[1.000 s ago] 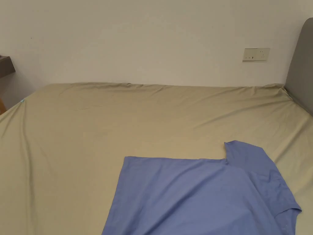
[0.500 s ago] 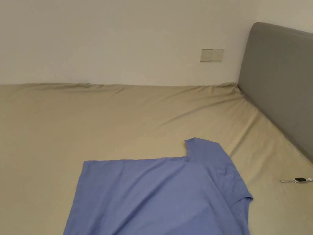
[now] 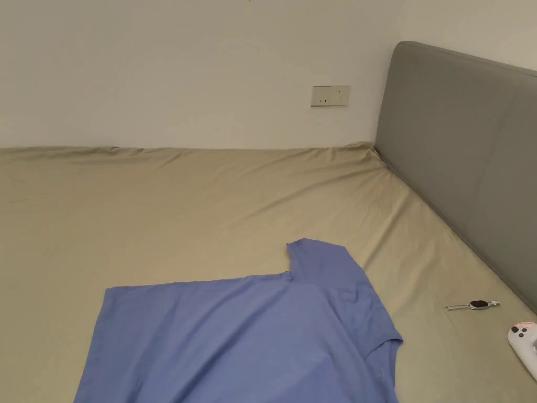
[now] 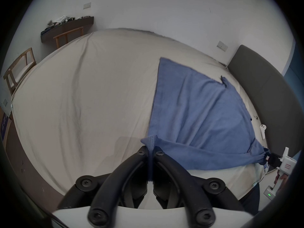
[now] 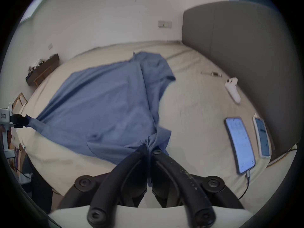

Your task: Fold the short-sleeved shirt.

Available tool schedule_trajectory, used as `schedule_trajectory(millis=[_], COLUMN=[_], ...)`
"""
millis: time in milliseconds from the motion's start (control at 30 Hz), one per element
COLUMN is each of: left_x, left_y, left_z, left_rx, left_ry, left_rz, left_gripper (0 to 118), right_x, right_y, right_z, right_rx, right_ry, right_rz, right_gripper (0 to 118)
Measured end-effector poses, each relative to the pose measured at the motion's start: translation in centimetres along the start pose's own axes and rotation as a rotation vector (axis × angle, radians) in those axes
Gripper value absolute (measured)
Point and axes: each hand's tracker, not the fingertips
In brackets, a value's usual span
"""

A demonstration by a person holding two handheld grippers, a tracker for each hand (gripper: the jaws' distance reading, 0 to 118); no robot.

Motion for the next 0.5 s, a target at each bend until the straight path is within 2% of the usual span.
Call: schedule_trajectory(millis=[67,133,233,333,500], left_x=[0.6,1.7,3.1,4.3,5.4], left_y=[1.9,4.3,8.1,11.1,13.0], left_z=[0.8,0.9,-1.5,-6.5,-13.3], left_rx=[0.040,0.065,0.097,0.054,-0.038], left_ry=[-0.017,-0.019,-0.007,0.029,0.088], left_rz=[-0.003,-0.008,-0.038,-0.078,-0.070], left_gripper=[4,4,4,4,4], right_x=[0.2,0.4,0.8,1.3,2.0], right_y=[2.5,5.1,9.1,12.2,13.3], right_z=[0.8,0.7,-1.4,-6.3,-15.7], right_rx=[0.047,0.100,0.125,0.095,-0.068], right_ry=[0.022,0.004,0.005,-0.024,-0.044], right_rz=[-0.006,0.008,0.004,0.010,-0.002], right_gripper=[7,7,7,7,7])
